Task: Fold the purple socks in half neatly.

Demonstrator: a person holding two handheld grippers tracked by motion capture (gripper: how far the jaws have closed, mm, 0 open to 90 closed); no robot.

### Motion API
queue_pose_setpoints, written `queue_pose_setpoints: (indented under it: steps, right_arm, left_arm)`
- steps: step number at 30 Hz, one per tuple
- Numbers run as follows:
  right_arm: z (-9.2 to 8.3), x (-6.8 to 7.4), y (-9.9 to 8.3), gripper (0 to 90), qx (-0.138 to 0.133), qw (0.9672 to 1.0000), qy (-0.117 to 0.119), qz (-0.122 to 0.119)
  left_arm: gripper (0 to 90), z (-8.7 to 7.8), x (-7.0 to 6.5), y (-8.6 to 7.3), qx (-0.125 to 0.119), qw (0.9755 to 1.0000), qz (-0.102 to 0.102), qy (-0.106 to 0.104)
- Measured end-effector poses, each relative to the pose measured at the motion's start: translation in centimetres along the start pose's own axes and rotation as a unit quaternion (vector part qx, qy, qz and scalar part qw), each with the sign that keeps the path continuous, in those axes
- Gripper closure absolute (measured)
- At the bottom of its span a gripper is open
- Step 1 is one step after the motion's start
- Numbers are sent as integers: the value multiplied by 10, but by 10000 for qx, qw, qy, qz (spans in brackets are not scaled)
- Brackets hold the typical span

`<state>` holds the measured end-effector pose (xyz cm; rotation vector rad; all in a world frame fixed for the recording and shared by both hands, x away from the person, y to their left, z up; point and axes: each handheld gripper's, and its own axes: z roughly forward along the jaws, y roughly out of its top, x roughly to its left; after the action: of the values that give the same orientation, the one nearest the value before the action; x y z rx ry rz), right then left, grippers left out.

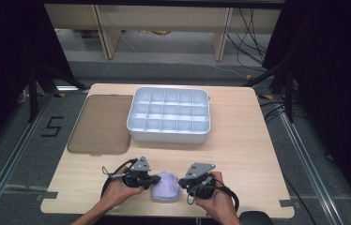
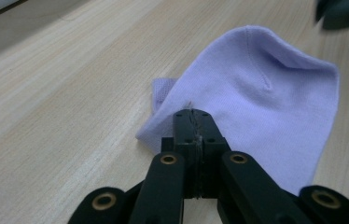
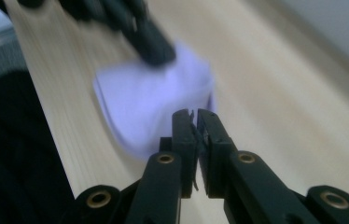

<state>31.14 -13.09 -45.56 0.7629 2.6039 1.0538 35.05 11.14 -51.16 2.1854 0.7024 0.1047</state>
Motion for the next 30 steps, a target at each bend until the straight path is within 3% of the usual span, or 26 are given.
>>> queue_pose_setpoints:
  steps: [1, 2, 5, 8, 9, 10, 12, 14, 15, 16, 20, 21, 24, 30]
  right_arm:
    - [-2, 0, 5, 868, -45, 10000, 32, -26]
    - [-1, 0, 13, 869, -144, 9996, 118, -207]
    - [14, 1, 25, 883, -135, 9994, 307, -107]
    - [40, -3, 27, 900, 131, 9992, 344, -179]
    - [46, -5, 26, 900, 287, 9989, 357, -72]
    - [51, -8, 23, 900, 413, 9986, 275, -164]
    - [56, -19, 10, 900, 598, 9978, 290, -16]
    - [53, -21, 6, 900, 633, 9974, 343, 32]
    - [52, -22, 3, 900, 581, 9976, 358, 97]
    - [48, -23, 0, 900, 594, 9976, 329, 132]
    - [43, -24, -11, 900, 654, 9975, 238, 118]
    - [41, -23, -13, 900, 745, 9966, 152, 315]
    - [39, -25, -15, 900, 638, 9976, 222, 172]
    - [36, -20, -22, 900, 918, 9953, 181, 254]
  left_arm:
    - [888, 0, 0, 0, -12, 10000, -14, 0]
    - [888, 0, 0, 0, 12, 10000, 13, 3]
    - [888, 0, 0, 0, 36, 10000, 47, 37]
    - [887, 0, 0, 0, 14, 10000, 12, 2]
    - [887, 0, 0, 0, 20, 10000, 14, 1]
    - [888, -1, 1, 0, 102, 9999, 55, -9]
    - [888, 1, 1, 0, 25, 10000, -27, 6]
    - [888, 1, 0, 0, -15, 10000, -76, -34]
    - [888, -1, 2, 0, 86, 9999, 108, -26]
    - [888, 1, 0, 0, -5, 10000, -11, -17]
    - [888, 0, 0, 0, 24, 10000, 40, 22]
    - [888, 0, 0, 0, 27, 10000, 40, 18]
    - [887, 0, 1, 0, 29, 10000, 37, 14]
    - [887, 1, 1, 0, -13, 10000, 18, -21]
